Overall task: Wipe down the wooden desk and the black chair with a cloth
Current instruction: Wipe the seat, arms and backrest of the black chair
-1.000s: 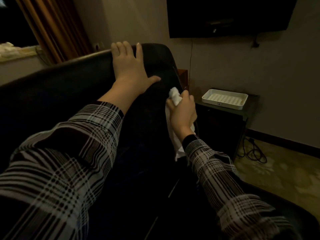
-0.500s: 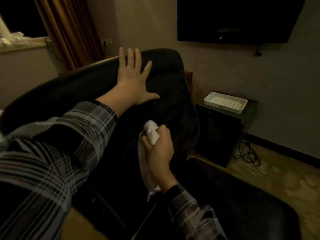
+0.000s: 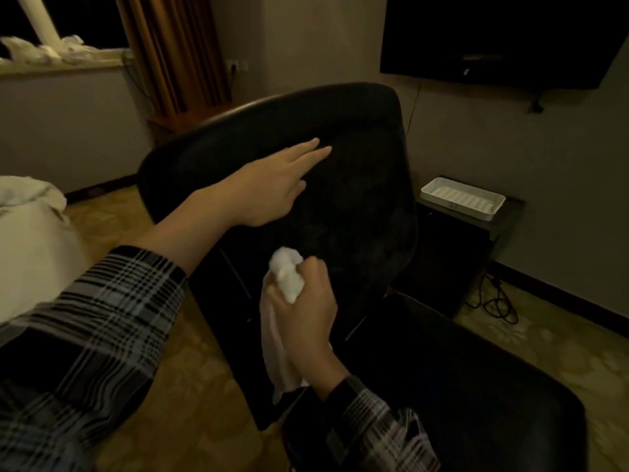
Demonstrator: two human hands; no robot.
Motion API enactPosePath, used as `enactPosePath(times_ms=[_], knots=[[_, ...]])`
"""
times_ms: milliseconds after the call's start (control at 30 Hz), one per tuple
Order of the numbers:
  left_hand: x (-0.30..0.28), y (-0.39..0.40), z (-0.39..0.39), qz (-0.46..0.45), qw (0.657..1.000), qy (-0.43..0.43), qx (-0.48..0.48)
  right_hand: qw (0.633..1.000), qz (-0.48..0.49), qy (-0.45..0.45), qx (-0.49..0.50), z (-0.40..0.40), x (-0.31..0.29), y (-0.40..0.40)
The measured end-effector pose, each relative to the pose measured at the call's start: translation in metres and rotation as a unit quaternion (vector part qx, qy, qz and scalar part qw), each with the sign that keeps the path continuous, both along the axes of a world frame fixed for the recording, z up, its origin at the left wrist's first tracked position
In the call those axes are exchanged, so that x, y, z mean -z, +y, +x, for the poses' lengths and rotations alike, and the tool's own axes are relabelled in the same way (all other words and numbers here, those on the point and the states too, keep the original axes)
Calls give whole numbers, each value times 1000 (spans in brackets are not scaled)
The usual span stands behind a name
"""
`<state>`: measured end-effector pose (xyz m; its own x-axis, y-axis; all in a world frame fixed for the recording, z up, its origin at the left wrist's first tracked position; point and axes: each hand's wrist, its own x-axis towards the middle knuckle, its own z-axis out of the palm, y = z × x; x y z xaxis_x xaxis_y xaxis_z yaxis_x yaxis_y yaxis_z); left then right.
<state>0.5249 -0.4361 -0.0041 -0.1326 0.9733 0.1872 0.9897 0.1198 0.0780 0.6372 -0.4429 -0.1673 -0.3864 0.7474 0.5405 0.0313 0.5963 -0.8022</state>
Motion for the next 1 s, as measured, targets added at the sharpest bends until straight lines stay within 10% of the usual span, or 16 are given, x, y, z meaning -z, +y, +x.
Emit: enactPosePath(times_ms=[267,1000], knots=[[-6,8,-13,83,991,-107,9,984,-112,-58,125,-31,-39,113],[4,14,-26,144,959,-236,58,1000,-2,-15,5,-29,-13,24]])
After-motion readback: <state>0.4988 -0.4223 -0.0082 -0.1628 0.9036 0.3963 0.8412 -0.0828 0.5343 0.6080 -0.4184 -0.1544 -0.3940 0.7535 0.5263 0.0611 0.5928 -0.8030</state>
